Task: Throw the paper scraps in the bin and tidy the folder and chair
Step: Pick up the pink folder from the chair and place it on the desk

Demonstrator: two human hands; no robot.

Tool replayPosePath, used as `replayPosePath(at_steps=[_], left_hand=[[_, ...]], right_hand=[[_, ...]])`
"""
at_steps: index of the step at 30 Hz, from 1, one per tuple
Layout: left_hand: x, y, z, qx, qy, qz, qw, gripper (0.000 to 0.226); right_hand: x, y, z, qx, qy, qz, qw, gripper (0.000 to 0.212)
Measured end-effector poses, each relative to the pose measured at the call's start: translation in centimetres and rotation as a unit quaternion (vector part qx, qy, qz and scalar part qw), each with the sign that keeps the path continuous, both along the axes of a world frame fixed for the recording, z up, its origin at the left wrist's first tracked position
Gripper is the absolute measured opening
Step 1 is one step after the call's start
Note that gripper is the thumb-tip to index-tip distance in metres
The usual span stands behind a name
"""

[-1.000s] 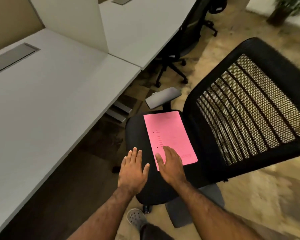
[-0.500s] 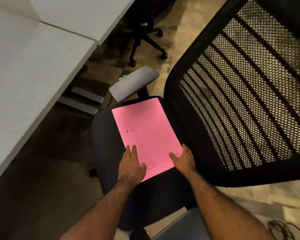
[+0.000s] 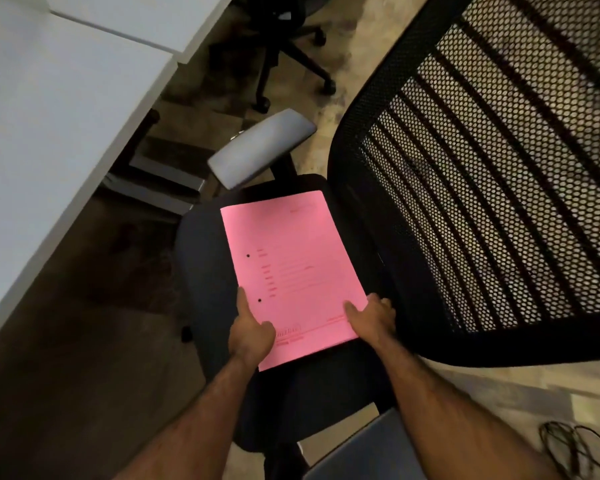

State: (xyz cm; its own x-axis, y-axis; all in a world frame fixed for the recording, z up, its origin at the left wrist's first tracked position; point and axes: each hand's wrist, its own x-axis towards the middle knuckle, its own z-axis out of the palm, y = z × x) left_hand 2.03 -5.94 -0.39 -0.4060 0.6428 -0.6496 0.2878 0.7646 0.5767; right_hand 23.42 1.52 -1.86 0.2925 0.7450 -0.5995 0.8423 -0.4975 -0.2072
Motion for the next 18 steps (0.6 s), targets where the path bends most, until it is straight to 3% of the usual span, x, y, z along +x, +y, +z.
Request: replayPosePath(at_steps=[6,10,13,18], left_hand=[[-1.4,-3.1,3.1,0.057,-0.07,0.08,0.993,0.049],[-2.0,-5.5,6.4,0.077,-0.04,0.099,0.991,0.05],[-2.2,-7.7,9.4,0.111,-0.02,0.085,0.99,0.049],[-3.1,-13.0,15.9,0.189,0.001,0.091,0.978,0.052]], right_hand=[[-0.7,-4.1,3.5,-0.013,0.068,-0.043,0.997,0.05],[-1.6,-7.6,6.7,0.046,0.113,-0.054,0.991,0.056],[-2.2,-11.0,9.8,0.106,0.153,-0.061,0.981,0.045],[-3.7,-16.2,15.1,0.183,0.198,-0.061,0.961,0.063]])
